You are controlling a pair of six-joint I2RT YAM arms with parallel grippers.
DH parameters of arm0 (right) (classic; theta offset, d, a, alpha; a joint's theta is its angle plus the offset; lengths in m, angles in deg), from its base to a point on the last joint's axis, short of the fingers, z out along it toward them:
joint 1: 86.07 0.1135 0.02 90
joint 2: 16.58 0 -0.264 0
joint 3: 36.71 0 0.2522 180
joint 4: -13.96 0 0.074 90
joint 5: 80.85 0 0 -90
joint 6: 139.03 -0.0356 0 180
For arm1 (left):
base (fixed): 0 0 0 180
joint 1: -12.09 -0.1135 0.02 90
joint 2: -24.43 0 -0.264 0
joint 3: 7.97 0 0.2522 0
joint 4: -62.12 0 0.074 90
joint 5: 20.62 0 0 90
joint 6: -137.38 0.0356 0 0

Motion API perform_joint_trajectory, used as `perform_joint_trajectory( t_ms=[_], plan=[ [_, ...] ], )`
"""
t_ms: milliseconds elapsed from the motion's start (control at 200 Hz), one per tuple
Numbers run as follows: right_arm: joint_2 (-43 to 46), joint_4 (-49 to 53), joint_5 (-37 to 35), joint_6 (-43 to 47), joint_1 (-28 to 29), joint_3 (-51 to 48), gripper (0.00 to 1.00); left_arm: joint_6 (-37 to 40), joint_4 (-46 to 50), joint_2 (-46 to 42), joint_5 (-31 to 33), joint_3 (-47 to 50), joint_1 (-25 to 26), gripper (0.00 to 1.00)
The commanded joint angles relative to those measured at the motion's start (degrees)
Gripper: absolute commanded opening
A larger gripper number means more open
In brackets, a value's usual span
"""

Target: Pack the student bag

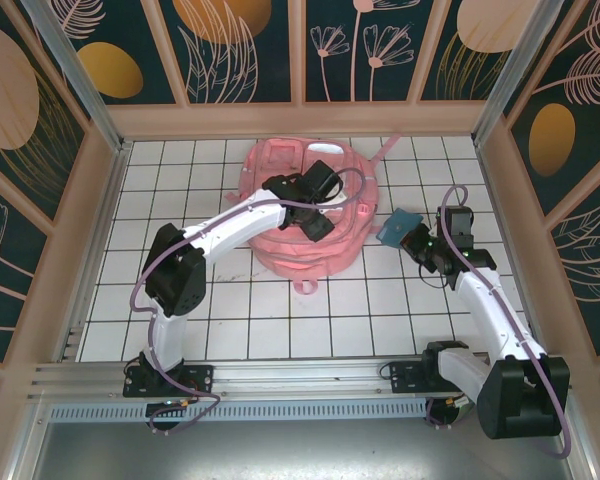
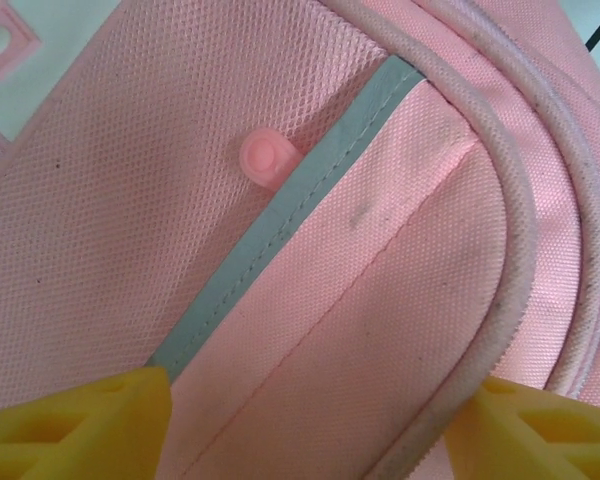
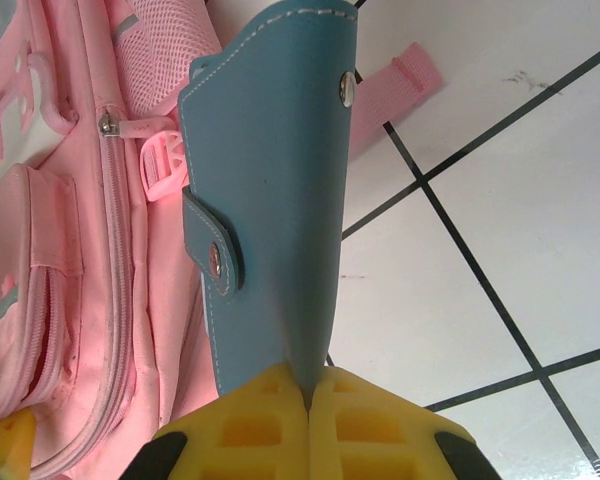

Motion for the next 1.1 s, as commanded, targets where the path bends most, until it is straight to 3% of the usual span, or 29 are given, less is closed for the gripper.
perform_joint_trajectory(
  t_ms=[0,220,435,571,821,981,1096],
  plan=[
    [1.44,0.09,0.97,0.42,0.21,0.80,0.00,-1.28,2.55,1.47,-2.30,-4.50,-1.17,0.70],
    [1.87,0.45,1.14,0.37,0.41,1.22,0.00,-3.92,5.60,3.19,-9.14,-9.48,-3.33,0.71],
    [1.94,0.03,3.60,0.88,2.42,2.51,0.00,-2.86,4.75,2.29,-2.57,-7.75,-4.28,0.58],
    [1.71,-0.66,4.58,0.67,6.55,3.85,0.00,-0.21,2.50,-1.29,4.79,0.46,-5.23,0.58],
    [0.50,-2.31,4.70,-1.21,9.71,4.86,0.00,2.20,-8.59,-12.61,8.16,15.68,-7.12,0.60],
    [0.12,-2.45,3.98,-1.74,11.15,5.71,0.00,4.87,-16.72,-16.70,12.84,21.29,-7.63,0.53],
    [0.10,-2.49,3.52,-2.38,12.16,5.80,0.00,7.25,-19.77,-17.04,12.06,22.78,-7.84,0.44]
  ],
)
